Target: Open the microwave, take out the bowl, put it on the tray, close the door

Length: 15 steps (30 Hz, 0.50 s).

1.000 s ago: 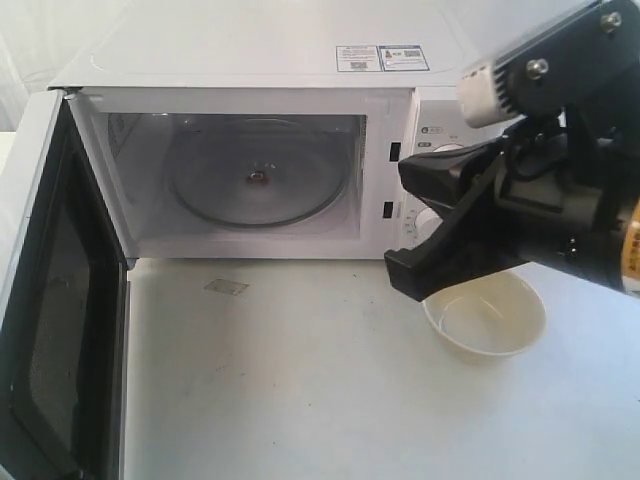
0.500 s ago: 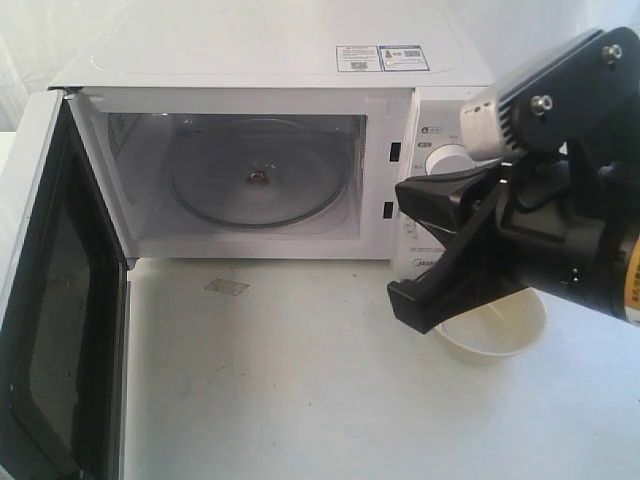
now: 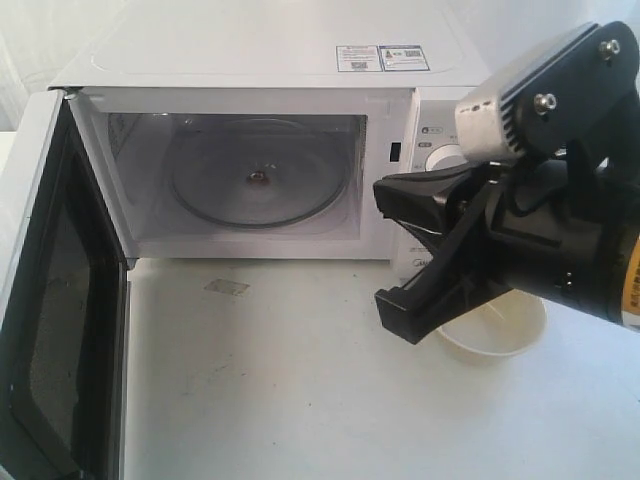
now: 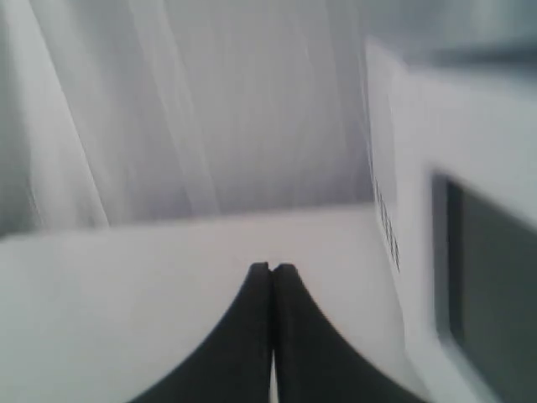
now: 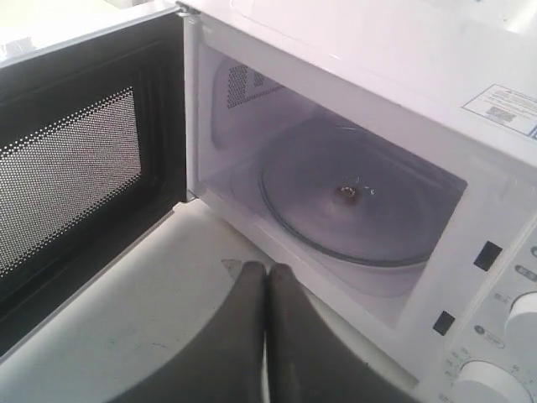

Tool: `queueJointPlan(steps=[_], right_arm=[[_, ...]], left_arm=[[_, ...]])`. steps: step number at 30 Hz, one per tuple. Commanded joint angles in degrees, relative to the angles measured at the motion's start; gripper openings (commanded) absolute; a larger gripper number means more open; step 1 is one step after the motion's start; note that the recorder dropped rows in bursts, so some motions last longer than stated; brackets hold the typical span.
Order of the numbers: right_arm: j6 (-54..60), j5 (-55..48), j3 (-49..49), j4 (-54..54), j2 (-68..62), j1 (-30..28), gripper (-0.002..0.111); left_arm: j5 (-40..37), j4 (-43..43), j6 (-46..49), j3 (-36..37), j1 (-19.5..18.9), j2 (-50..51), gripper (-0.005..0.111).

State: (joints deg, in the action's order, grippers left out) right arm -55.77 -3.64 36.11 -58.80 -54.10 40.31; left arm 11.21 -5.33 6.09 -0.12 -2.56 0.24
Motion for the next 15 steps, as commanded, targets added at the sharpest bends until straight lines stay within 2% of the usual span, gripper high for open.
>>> queueJointPlan(steps=[1,3,5,7,9,15], right_arm=[[0.6,2.4,-0.2,-0.1,0.2,-0.3,0.000],[0.6,2.4,-0.2,-0.1,0.2,-0.3,0.000],[0.6,3.2,-0.2,-0.1,0.2,-0.3,0.000],[0.4,5.2,-0.3,-0.1,0.2,-0.3,0.000],[0.4,6.2,-1.1,0.5,0.2,-0.3,0.000],[0.3,6.7,-1.5,0.5,0.2,-0.3,0.000]], left_arm=[[9.3,-11.7,3.4,-7.1,0.4,-0.2,0.000],[-2.6,-15.3,6.8,-15.5,0.4,0.8,0.000],[-23.4,-15.3,6.7,-28.3,0.4,6.7,0.000],[-39.0,-14.7,6.6,-36.2,0.4,11.9,0.000],[-48.0,-13.5,8.4,-40.1,0.4,15.4,0.000],[-47.7,-12.5,11.0,-40.7,0.4,15.8,0.000]])
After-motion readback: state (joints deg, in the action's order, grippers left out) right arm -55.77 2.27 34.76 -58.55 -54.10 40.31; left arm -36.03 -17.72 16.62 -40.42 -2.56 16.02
